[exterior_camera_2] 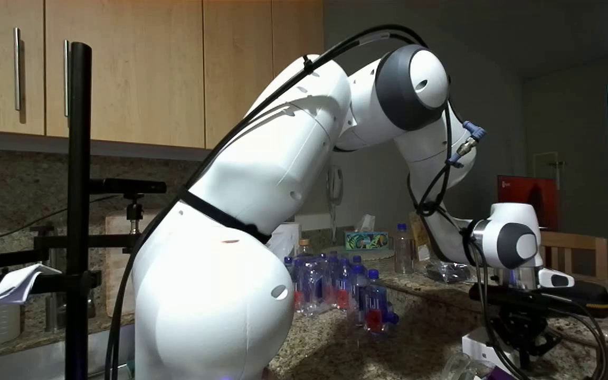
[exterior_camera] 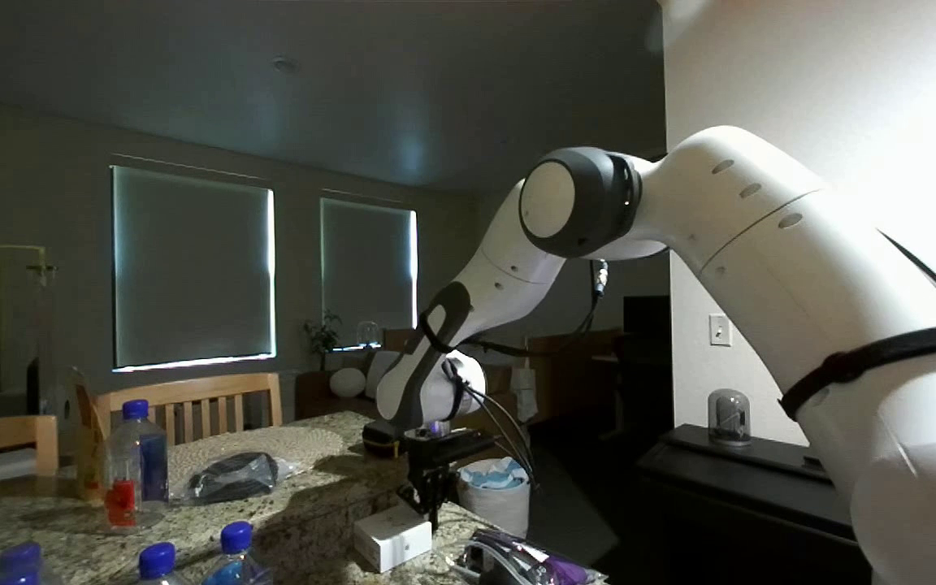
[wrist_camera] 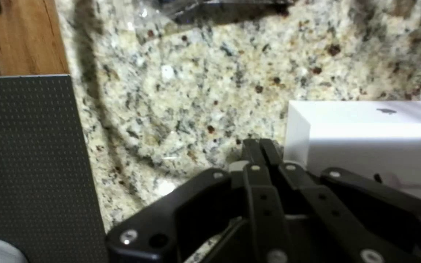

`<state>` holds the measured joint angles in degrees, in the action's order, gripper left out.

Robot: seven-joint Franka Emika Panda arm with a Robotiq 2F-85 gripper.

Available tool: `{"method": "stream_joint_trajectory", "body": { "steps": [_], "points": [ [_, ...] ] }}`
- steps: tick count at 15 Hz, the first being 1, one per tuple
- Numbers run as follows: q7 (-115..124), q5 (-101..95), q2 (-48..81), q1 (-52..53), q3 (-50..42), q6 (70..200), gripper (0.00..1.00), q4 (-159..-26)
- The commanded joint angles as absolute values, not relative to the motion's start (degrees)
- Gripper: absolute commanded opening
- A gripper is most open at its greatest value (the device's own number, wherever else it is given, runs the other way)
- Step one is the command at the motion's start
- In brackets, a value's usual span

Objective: Push the white box to the left, then pick the plastic bag and put it on the bottom counter

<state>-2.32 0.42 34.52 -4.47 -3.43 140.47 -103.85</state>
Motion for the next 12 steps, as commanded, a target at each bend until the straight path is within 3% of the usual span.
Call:
{"method": "stream_joint_trajectory", "body": {
  "steps": [1,12],
  "points": [
    [-3.44,0.56,34.07,-4.17,-1.70,142.58,0.06,-104.78],
    [-6.05,5.21,33.46,-4.94,4.92,142.63,0.06,-105.42]
  ]
}}
